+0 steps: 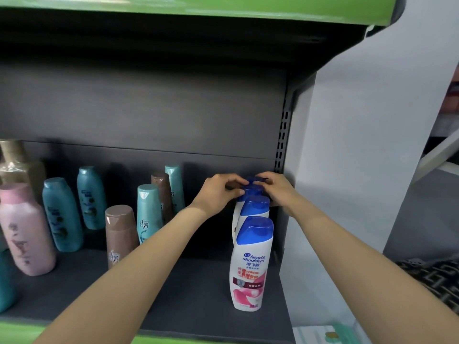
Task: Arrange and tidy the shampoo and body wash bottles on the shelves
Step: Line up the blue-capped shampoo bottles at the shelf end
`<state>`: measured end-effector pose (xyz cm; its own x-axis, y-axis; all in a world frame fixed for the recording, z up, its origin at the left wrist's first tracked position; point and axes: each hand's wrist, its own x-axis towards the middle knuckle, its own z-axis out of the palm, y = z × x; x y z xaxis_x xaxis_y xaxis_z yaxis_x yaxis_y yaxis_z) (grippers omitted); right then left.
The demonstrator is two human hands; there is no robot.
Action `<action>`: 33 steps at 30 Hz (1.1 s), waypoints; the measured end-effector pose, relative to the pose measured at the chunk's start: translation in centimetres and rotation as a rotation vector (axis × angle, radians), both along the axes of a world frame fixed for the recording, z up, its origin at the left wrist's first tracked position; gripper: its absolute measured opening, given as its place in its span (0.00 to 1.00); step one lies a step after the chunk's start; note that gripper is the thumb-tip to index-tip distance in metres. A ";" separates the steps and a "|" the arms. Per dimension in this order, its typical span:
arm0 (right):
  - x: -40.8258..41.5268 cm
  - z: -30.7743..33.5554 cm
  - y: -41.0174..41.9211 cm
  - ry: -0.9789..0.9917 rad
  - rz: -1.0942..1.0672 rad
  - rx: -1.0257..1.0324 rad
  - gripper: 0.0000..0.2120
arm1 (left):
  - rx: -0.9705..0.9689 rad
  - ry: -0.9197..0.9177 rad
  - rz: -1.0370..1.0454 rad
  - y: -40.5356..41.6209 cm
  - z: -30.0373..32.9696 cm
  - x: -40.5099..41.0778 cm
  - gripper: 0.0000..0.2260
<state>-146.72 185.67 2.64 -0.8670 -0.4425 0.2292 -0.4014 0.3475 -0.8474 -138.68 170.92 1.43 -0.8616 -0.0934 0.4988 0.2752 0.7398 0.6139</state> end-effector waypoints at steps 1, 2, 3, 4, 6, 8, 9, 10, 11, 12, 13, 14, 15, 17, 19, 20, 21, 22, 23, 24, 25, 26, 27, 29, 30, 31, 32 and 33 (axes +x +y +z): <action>0.0 -0.1 0.0 0.019 -0.004 -0.009 0.09 | -0.008 -0.001 0.006 0.1 0.1 0.0 0.10; 0.1 -0.1 0.1 0.041 -0.010 -0.008 0.08 | -0.013 -0.003 0.010 0.1 0.1 0.1 0.10; 0.0 -0.2 0.1 0.063 -0.015 -0.006 0.07 | -0.015 -0.009 0.012 0.2 0.2 0.1 0.11; 0.0 -0.1 0.3 0.083 -0.020 -0.001 0.06 | -0.009 -0.018 0.013 0.4 0.3 0.2 0.11; 0.2 -0.1 0.7 0.122 -0.040 -0.027 0.07 | 0.039 -0.034 0.015 0.7 0.3 0.4 0.13; 0.4 0.3 1.3 0.153 -0.080 -0.107 0.07 | 0.077 -0.019 0.035 0.8 0.4 0.6 0.15; 0.5 0.5 1.6 0.166 -0.096 -0.153 0.08 | 0.088 -0.007 0.053 0.9 0.6 0.8 0.15; 1.0 1.0 1.8 0.174 -0.109 -0.195 0.09 | 0.100 0.006 0.071 1.0 0.8 1.1 0.15; 1.3 1.4 2.0 0.185 -0.117 -0.232 0.11 | 0.116 0.023 0.084 1.1 1.1 1.4 0.15; 1.8 1.8 2.2 0.203 -0.124 -0.262 0.13 | 0.131 0.041 0.094 1.2 1.5 1.8 0.15; 2.3 2.3 2.3 0.232 -0.127 -0.287 0.14 | 0.144 0.058 0.105 1.4 1.8 2.1 0.15; 2.9 2.7 2.5 0.261 -0.128 -0.308 0.15 | 0.155 0.073 0.115 1.6 2.1 2.6 0.15; 3.4 3.2 2.5 0.292 -0.126 -0.337 0.15 | 0.165 0.089 0.122 1.7 2.3 3.0 0.15; 4.5 4.2 2.7 0.328 -0.130 -0.407 0.14 | 0.171 0.111 0.127 2.0 2.8 3.7 0.15; 5.6 5.2 2.7 0.358 -0.143 -0.467 0.15 | 0.171 0.122 0.129 2.2 3.2 4.4 0.16; 6.3 5.8 2.7 0.362 -0.147 -0.493 0.15 | 0.171 0.130 0.131 2.3 3.4 4.7 0.16; 6.8 6.2 2.6 0.354 -0.145 -0.526 0.15 | 0.170 0.139 0.131 2.3 3.5 5.0 0.17; 7.4 6.5 2.6 0.338 -0.138 -0.560 0.15 | 0.164 0.153 0.129 2.4 3.7 5.3 0.17; 8.0 6.7 2.6 0.319 -0.128 -0.592 0.14 | 0.158 0.172 0.124 2.4 3.9 5.6 0.17; 8.6 6.8 2.7 0.297 -0.114 -0.618 0.14 | 0.151 0.195 0.123 2.5 4.0 5.9 0.18; 9.2 6.7 2.7 0.271 -0.098 -0.644 0.12 | 0.140 0.216 0.131 2.6 4.1 6.3 0.19; 9.8 6.6 2.7 0.238 -0.084 -0.672 0.11 | 0.125 0.227 0.152 2.6 4.1 6.7 0.21; 10.2 6.4 2.7 0.199 -0.075 -0.702 0.11 | 0.112 0.227 0.177 2.7 4.2 7.1 0.23; 11.0 5.8 2.8 0.119 -0.067 -0.754 0.13 | 0.104 0.217 0.200 2.5 4.1 7.8 0.27; 11.4 5.5 2.8 0.081 -0.059 -0.779 0.14 | 0.106 0.205 0.200 2.4 4.0 8.2 0.28; 11.8 5.2 2.9 0.042 -0.045 -0.809 0.14 | 0.112 0.196 0.196 2.2 3.8 8.6 0.29; 12.1 5.0 3.0 0.003 -0.023 -0.842 0.14 | 0.115 0.193 0.193 2.1 3.8 9.0 0.30; 12.4 4.8 3.1 -0.036 0.002 -0.875 0.13 | 0.121 0.196 0.195 1.9 3.7 9.5 0.30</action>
